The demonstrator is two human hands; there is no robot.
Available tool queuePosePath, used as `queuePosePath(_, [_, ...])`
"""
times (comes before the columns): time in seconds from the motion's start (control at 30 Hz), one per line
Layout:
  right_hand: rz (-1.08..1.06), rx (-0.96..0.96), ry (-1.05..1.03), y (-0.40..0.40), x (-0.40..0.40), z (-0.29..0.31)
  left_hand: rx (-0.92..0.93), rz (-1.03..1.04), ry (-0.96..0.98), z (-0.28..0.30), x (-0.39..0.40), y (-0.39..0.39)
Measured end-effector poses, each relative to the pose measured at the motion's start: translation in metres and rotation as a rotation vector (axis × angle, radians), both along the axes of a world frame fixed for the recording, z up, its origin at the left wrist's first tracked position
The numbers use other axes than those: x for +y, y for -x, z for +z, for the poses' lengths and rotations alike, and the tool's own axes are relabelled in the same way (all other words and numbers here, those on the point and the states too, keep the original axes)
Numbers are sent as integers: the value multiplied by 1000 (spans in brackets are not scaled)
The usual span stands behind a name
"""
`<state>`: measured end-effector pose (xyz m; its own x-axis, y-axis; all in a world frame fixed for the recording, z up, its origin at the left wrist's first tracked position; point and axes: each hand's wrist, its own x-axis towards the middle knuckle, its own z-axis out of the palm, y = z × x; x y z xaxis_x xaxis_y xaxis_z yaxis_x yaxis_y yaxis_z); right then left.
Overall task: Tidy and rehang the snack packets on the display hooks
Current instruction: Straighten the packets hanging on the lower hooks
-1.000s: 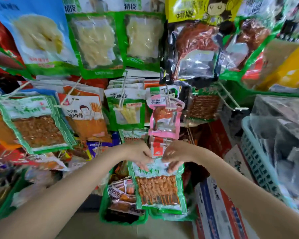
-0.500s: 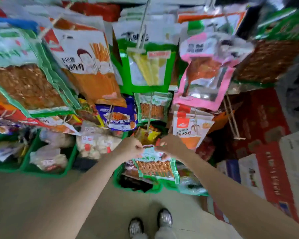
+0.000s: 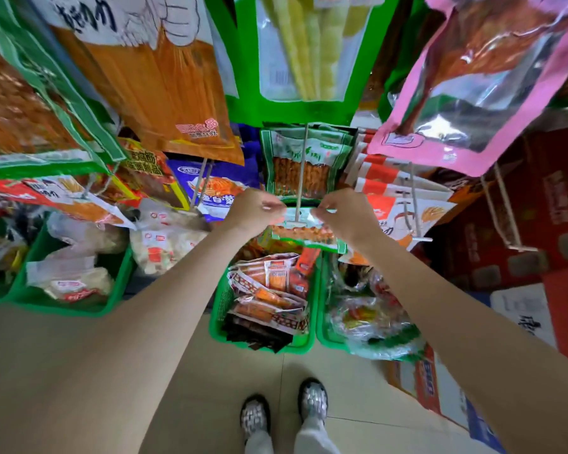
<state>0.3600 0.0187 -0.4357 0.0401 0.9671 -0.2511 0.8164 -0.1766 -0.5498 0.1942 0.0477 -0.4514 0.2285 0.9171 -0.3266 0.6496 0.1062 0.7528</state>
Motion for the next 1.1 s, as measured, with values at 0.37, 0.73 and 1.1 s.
queuePosePath(0.37, [-336,78,83,15,51,-11,16,134,-111,20,-6,18])
queuePosePath(0.73, [-237,361,-11,26,-3,83,18,305,-286,79,-27,51])
queuePosePath(1.1, [125,513,-106,161,-17,201,216,139,-556,159,-45,161])
